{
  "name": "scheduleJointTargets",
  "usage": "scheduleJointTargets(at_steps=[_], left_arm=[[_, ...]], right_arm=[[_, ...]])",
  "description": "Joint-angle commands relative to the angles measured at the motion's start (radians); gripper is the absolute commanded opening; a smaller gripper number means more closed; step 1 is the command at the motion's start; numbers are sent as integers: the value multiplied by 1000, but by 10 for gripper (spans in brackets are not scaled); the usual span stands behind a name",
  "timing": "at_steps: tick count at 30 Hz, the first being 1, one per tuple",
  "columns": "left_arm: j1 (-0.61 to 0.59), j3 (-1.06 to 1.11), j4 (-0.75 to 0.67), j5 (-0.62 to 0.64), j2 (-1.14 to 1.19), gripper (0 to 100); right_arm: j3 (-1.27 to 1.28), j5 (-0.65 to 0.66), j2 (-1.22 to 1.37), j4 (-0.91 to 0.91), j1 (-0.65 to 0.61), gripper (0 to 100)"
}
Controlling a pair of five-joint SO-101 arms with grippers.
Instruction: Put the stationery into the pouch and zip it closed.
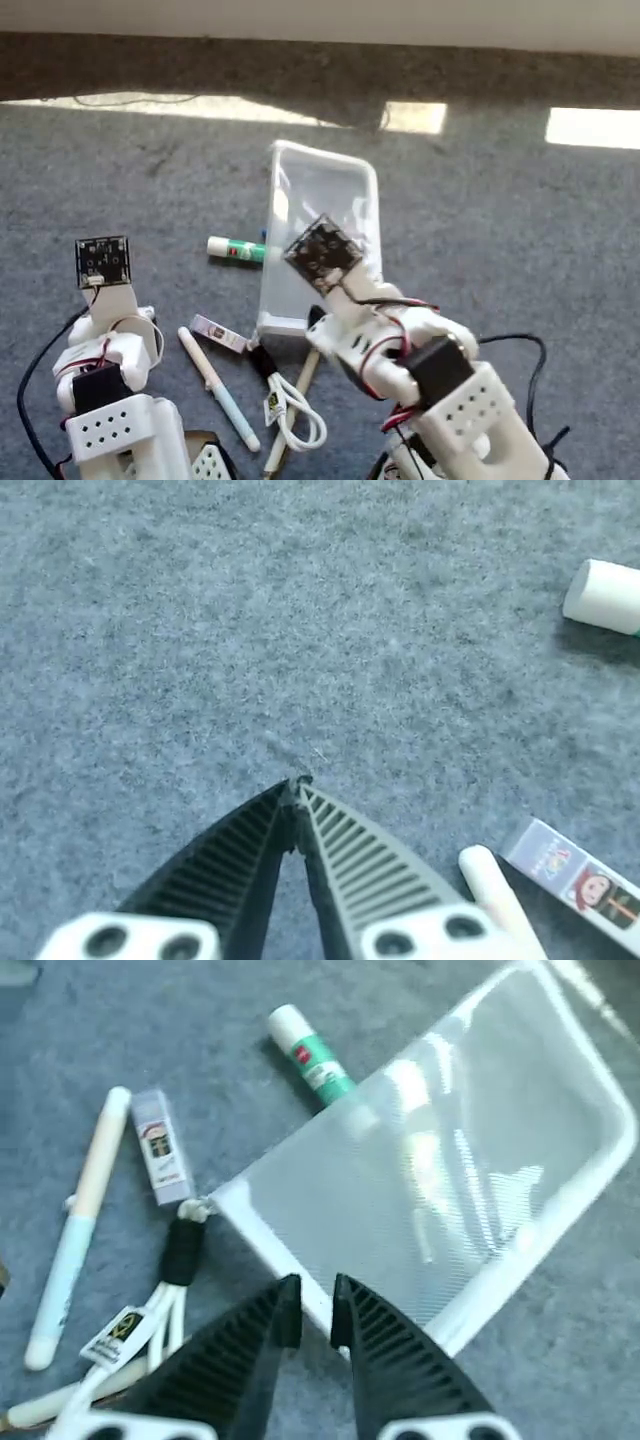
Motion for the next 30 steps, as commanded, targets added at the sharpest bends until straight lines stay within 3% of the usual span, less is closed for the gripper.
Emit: scheduleJointTargets(at_steps=[1, 9, 16, 26, 30], left_arm=[[-10, -59, 5, 2, -12, 26], [-19, -51, 9, 5, -12, 183], [-19, -50, 8, 5, -12, 181], [-16, -50, 6, 5, -12, 181], [-16, -48, 6, 5, -12, 181]], right_arm=[[-68, -51, 145, -25, -122, 63], [-136, -190, 484, -128, -255, 166], [-140, -278, 647, -240, -305, 166], [-113, -284, 667, -364, -329, 166], [-68, -358, 705, -380, -329, 166]])
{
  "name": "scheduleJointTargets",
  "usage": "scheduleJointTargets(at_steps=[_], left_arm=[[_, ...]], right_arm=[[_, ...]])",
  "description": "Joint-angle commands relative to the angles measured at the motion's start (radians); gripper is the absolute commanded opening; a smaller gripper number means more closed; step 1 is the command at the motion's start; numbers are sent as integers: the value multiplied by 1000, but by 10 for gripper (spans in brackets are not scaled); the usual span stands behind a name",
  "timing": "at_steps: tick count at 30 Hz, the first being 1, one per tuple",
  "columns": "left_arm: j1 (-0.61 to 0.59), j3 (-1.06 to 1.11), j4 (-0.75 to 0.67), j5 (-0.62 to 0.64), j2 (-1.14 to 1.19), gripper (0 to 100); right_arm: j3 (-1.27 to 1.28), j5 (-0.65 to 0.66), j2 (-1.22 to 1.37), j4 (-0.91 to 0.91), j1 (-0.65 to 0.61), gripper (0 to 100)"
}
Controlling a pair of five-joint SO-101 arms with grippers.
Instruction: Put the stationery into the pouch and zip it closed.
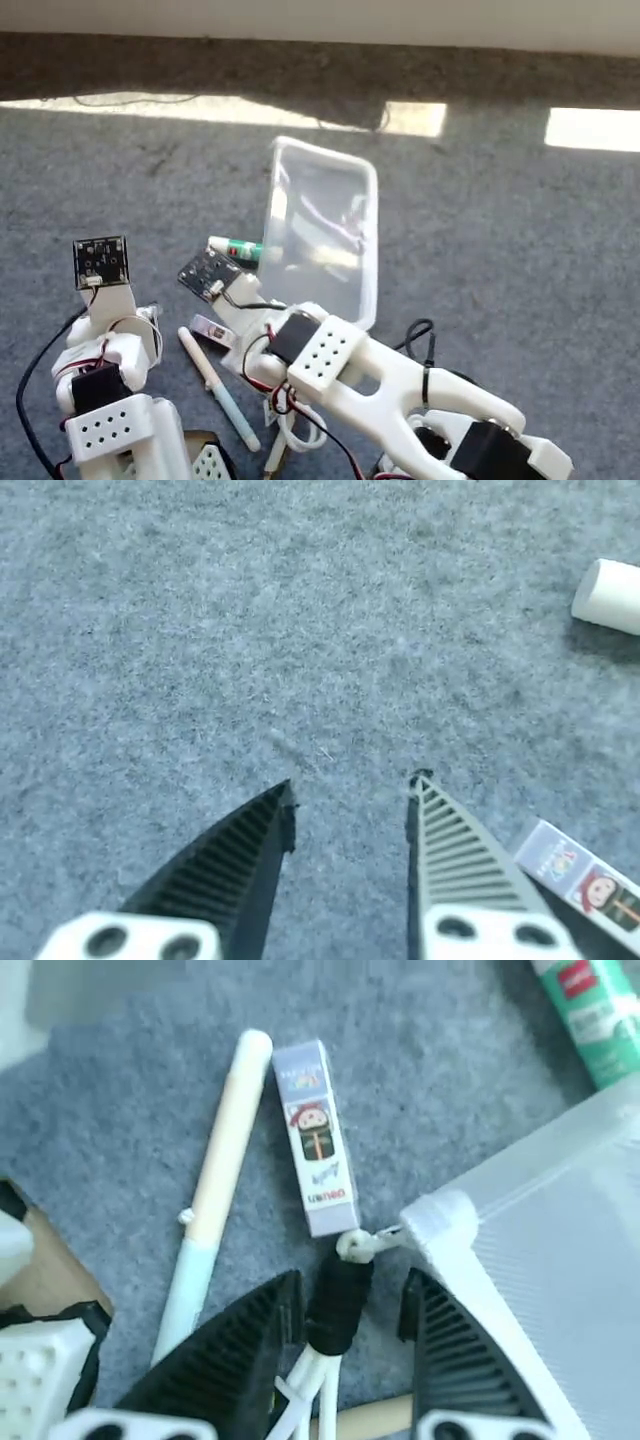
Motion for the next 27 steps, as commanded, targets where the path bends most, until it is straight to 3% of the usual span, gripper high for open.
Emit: scheduleJointTargets(at_steps=[1, 23, 27], left_arm=[[-4, -48, 5, 5, -12, 181], [-4, -33, 2, 5, -12, 181], [-4, -33, 2, 5, -12, 181]], right_arm=[[1, -37, 31, -25, -12, 166], [22, -38, 101, -30, -15, 166], [16, -38, 193, -30, -15, 125]])
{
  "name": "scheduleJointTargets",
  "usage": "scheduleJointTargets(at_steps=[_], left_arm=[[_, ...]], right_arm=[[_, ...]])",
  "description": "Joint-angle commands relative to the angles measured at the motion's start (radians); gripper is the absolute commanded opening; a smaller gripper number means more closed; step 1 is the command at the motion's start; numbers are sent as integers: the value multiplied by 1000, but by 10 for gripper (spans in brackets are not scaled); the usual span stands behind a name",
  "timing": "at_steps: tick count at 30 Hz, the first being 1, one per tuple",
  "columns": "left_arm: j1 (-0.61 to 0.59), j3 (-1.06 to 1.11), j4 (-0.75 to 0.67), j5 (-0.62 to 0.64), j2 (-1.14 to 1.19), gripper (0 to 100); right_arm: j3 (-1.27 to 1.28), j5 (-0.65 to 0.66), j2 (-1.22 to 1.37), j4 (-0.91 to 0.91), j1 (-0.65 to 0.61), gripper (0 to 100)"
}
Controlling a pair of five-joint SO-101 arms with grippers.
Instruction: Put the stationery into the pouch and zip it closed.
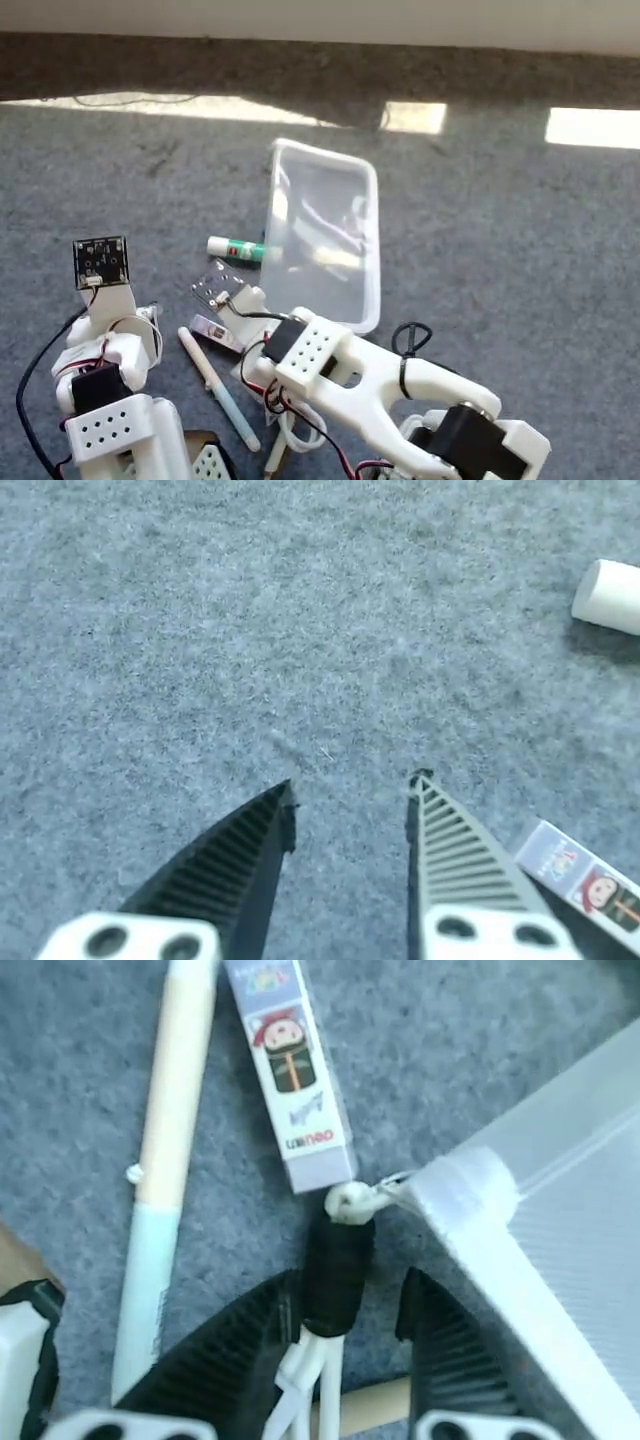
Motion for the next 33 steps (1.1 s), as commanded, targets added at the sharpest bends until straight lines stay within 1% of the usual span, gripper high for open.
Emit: scheduleJointTargets(at_steps=[1, 3, 7, 11, 15, 19, 22, 25, 28, 30, 33], left_arm=[[-4, -33, 2, 6, -12, 181], [-4, -33, 2, 6, -12, 181], [-4, -31, 2, 6, -12, 181], [-4, -30, 2, 6, -12, 181], [-8, -30, 0, 5, -12, 181], [-5, -33, -34, 5, -12, 184], [-10, -54, -29, 6, -12, 187], [-2, -58, -28, 15, -12, 241], [-2, -64, -28, 103, -12, 295], [2, -64, -29, 110, -12, 309], [62, -87, -26, 112, -12, 313]], right_arm=[[-13, -6, 74, -8, -7, 117], [-19, -5, 113, -8, -7, 114], [-53, -3, 111, -2, -4, 101], [-50, 12, 33, 2, -2, 1], [-25, 77, -137, 58, 4, 6], [53, 127, -320, 65, 53, 6], [107, 167, -447, 70, 85, 6], [165, 222, -582, 70, 111, 6], [220, 253, -714, 70, 140, 6], [252, 270, -796, 70, 163, 6], [292, 279, -906, 70, 205, 6]])
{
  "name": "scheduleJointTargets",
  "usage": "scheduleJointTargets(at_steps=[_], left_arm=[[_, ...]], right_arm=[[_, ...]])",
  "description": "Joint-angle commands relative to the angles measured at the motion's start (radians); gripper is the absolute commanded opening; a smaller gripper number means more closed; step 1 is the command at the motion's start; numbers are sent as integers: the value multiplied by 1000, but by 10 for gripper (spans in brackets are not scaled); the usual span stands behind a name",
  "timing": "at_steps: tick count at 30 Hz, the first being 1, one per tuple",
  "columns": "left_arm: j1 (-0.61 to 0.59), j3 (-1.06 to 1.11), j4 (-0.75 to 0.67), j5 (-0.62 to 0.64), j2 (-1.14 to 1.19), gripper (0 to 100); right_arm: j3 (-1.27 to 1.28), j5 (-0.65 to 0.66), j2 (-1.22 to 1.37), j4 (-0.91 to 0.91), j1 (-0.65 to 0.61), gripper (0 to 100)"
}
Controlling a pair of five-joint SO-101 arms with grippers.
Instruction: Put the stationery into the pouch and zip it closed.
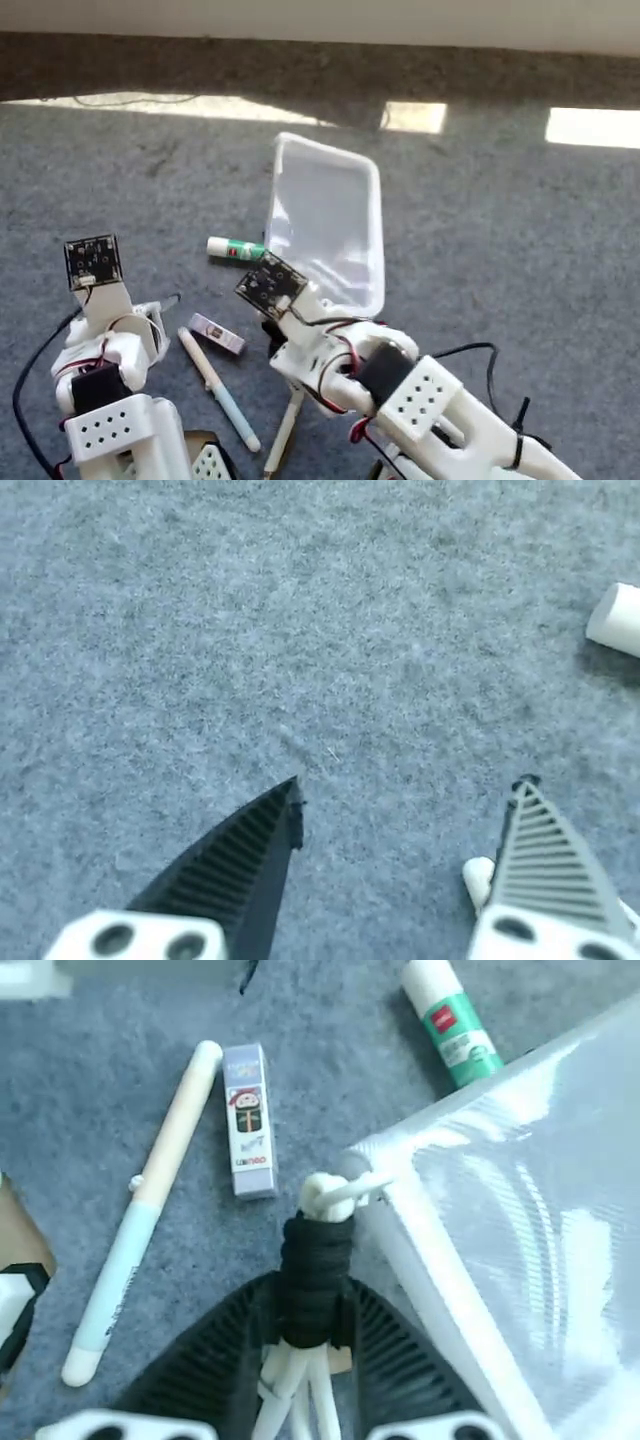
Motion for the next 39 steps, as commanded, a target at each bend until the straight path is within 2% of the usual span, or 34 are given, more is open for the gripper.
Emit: scheduleJointTargets(at_steps=[1, 7, 14, 20, 28, 34, 39], left_arm=[[81, -91, -17, 17, -12, 313], [231, -219, -9, 72, -12, 313], [394, -371, 117, 74, -12, 341], [492, -453, 190, 110, -12, 362], [615, -453, 187, 115, -12, 362], [627, -443, 181, 117, -12, 361], [645, -358, 69, 117, -8, 361]], right_arm=[[16, 20, -153, 4, 61, 6], [87, 20, -360, 4, 110, 5], [142, 21, -562, 4, 174, 5], [182, 21, -647, -1, 177, 5], [183, 21, -648, -1, 173, 5], [183, 51, -648, 2, 173, 5], [182, 51, -648, 2, 166, 5]])
